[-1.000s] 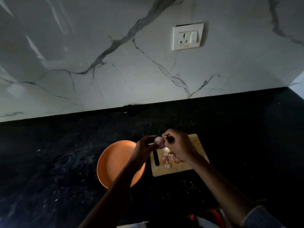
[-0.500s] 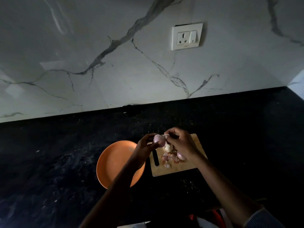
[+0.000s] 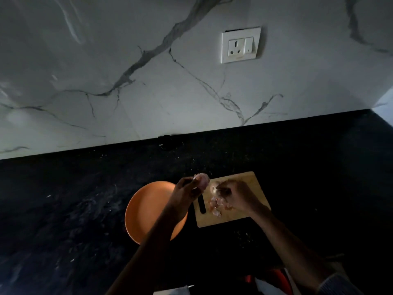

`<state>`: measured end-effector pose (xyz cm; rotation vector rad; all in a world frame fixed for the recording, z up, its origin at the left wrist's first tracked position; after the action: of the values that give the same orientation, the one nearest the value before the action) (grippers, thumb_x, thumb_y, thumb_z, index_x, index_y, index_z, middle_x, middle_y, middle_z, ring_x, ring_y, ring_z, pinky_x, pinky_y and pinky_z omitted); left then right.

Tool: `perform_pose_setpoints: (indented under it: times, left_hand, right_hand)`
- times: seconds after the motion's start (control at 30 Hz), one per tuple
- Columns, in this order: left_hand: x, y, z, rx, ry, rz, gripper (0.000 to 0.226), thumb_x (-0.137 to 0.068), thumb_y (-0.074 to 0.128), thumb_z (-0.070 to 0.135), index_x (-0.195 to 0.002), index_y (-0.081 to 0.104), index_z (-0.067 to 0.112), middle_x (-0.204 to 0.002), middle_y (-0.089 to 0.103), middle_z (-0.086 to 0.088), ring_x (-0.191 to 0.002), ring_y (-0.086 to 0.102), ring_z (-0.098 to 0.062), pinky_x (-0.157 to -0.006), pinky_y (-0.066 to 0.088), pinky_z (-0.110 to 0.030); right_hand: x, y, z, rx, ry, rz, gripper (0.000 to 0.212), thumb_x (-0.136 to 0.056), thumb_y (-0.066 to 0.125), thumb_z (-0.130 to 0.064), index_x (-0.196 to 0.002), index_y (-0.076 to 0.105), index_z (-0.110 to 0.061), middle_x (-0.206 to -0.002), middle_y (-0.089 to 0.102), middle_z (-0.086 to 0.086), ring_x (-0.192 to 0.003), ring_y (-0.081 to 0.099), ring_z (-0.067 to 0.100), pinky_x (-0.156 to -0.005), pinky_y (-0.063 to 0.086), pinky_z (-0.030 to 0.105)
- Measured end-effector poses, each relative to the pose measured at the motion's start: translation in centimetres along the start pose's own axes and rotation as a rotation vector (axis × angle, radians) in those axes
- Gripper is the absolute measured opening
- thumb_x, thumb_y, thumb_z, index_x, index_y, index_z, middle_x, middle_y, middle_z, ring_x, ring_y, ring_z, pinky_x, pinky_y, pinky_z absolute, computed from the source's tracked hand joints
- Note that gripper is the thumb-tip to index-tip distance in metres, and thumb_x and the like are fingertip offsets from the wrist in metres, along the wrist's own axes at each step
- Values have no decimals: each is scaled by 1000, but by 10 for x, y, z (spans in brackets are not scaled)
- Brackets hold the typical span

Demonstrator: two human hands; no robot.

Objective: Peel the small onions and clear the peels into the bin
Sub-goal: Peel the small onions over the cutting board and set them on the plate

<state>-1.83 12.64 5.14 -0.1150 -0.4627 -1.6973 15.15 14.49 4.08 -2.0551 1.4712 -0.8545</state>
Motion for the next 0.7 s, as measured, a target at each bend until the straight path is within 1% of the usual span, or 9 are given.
perform_pose_setpoints:
  times: [0.07, 0.13, 0.2, 0.27, 0.37, 0.43, 0.53, 0.6, 0.7]
  left_hand:
    - [-2, 1, -6, 44, -30, 10, 26, -101, 51, 24, -92, 65, 3, -102, 71, -8, -93, 65, -16, -84, 51, -27]
    - [-4, -1, -10, 66, -47, 26, 29, -100, 53, 29, -99, 68, 4, -110, 70, -12, -98, 64, -20, -90, 50, -33]
    - [-6, -3, -12, 78, -56, 56, 31, -101, 52, 30, -85, 75, 15, -100, 73, -7, -92, 64, -19, -88, 48, -34]
    - [-7, -2, -13, 114, -67, 68, 42, -102, 51, 30, -69, 75, 24, -85, 73, -1, -85, 63, -17, -84, 46, -33]
    - [-8, -2, -14, 116, -78, 75, 40, -103, 49, 31, -71, 71, 23, -82, 68, 0, -82, 60, -14, -81, 45, -31]
    - [-8, -3, -13, 125, -70, 71, 46, -104, 48, 31, -65, 72, 25, -79, 66, 2, -79, 59, -13, -80, 44, -30]
    - [-8, -3, -13, 125, -61, 63, 40, -102, 51, 31, -70, 73, 23, -83, 65, -3, -81, 59, -14, -80, 45, -30]
    - [-10, -1, -10, 93, -25, 57, 35, -98, 54, 33, -72, 75, 22, -85, 65, -5, -84, 61, -16, -79, 45, -30]
    - [-10, 5, -5, 29, -3, 52, 38, -101, 55, 25, -72, 80, 27, -88, 74, -1, -88, 70, -12, -83, 48, -29]
  right_hand:
    - [1, -6, -9, 1, -33, 79, 15, -89, 71, -20, -104, 75, -21, -97, 72, -6, -81, 67, -1, -71, 58, 25]
    - [0, -15, -15, 21, -46, 137, 10, -89, 70, -19, -97, 72, -25, -94, 68, -6, -79, 63, 2, -65, 56, 24]
    - [-3, -18, -14, 52, -31, 97, 13, -90, 68, -18, -88, 69, -31, -83, 66, -11, -68, 62, -2, -54, 53, 22]
    - [-4, -12, -8, 109, -2, 6, 15, -91, 67, -17, -91, 73, -31, -79, 69, -12, -58, 61, -5, -47, 46, 14]
    - [1, -2, -8, 83, -37, -68, 15, -95, 64, -14, -103, 77, -16, -83, 73, -13, -61, 61, -15, -52, 44, 5]
    - [4, -4, -7, -9, -2, -41, 13, -96, 64, -19, -101, 76, -18, -76, 68, -19, -69, 65, -10, -53, 42, 5]
    - [3, -27, -23, -101, -80, 131, 26, -94, 69, -27, -120, 69, -25, -98, 66, -18, -86, 62, -8, -68, 45, 3]
    - [2, -36, -41, -161, -190, 158, 35, -92, 72, -28, -127, 67, -23, -112, 69, -14, -95, 64, -7, -79, 50, 7]
    - [0, -36, -56, -126, -270, 136, 36, -92, 72, -26, -127, 68, -20, -116, 72, -8, -98, 65, -6, -78, 49, 5]
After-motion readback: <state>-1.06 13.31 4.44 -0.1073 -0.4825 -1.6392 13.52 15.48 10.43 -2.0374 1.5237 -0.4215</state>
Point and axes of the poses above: each hand's wrist, its own x-axis away from the middle knuckle, its own y-axis out of the palm, z = x × y, the point moved 8 cm from there along -x, towards the middle knuckle
